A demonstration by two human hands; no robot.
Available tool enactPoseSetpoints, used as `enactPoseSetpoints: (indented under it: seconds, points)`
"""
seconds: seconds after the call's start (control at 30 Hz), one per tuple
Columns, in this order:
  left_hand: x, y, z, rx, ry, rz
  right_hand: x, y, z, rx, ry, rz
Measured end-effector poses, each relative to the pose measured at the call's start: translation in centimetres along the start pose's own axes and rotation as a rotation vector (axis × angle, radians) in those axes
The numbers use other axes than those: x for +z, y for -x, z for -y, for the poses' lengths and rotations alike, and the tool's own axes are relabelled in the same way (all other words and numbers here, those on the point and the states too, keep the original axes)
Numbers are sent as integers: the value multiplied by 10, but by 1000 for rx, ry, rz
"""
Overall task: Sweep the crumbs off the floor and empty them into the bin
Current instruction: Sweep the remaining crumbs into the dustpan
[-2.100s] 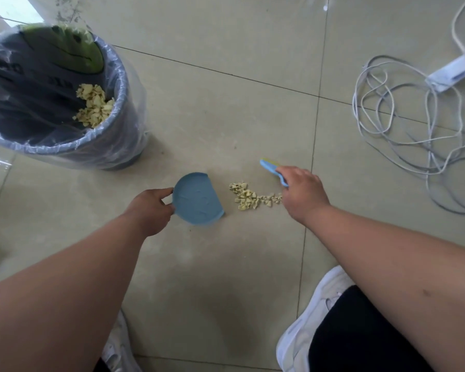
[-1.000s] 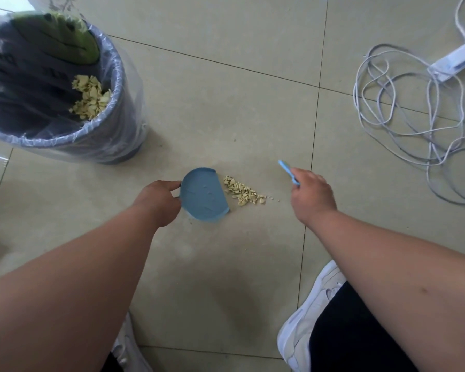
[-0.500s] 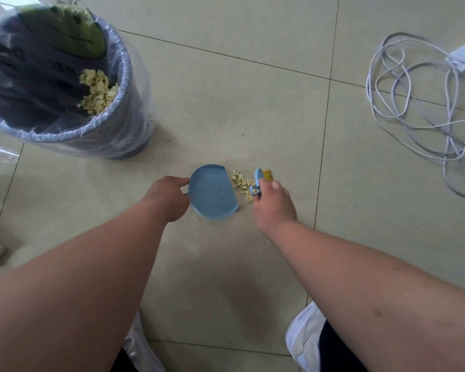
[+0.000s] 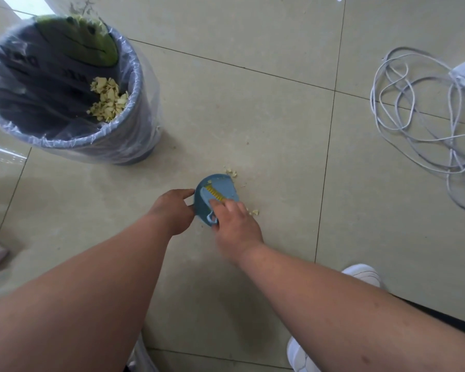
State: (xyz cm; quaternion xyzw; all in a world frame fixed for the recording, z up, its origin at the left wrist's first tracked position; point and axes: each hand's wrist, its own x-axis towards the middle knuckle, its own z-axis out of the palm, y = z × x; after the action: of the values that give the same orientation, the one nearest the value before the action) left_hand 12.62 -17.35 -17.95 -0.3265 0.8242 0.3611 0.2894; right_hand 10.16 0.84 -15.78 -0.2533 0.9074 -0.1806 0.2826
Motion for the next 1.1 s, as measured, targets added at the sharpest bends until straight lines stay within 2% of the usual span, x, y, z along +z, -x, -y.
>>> enactPoseSetpoints:
  seconds: [0.17,0.33,0.43,0.5,0.7,0.9,1.0,1.1]
  points:
    - [-1,2,8,-53,-61,10,-38,-24,-19,-1,-195,-195]
    - [-5,6,18,-111,-168,8,-83,-59,-75,175,-119,-389]
    - [-8,4,25,-133,-176,11,-87,-70,-98,249,-69,-349]
    - [-8,4,27,-132,-176,8,-82,-71,-98,225,-26,-293]
    - [-10,0,26,-120,-223,13,-51,-55,-62,42,48,-124]
    - [-11,0,25,-90,-259,23,-14,-13,-33,-230,68,-17]
    - [-12,0,25,-82,-258,19,-17,-9,-32,-275,41,-62]
    - [-14,0,24,-93,-245,4,-37,-9,-47,-102,-45,-196]
